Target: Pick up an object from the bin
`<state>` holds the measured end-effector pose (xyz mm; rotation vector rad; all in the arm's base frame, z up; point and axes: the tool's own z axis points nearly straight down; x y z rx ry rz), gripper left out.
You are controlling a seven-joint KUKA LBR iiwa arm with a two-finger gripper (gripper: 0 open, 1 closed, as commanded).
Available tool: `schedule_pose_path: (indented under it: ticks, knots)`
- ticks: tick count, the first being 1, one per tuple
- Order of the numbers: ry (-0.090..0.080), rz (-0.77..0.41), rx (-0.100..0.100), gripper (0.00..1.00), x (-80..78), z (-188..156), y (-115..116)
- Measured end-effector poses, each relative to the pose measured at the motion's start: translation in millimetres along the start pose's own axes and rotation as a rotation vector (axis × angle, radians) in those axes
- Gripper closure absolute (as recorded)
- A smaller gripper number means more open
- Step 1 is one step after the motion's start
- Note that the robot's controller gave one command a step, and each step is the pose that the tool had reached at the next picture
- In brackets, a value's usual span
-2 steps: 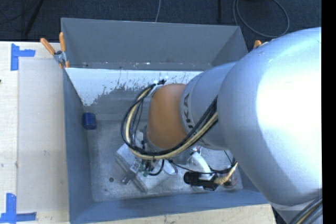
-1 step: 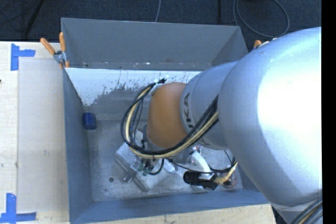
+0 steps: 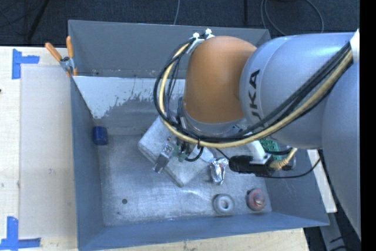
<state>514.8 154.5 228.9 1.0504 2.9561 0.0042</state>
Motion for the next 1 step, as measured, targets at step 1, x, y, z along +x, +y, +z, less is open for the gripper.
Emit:
schedule_pose_path:
  ticks: [1]
  knots:
    - [0.000,-0.226,0.001,1.00,-8.8,-106.5,-21.6]
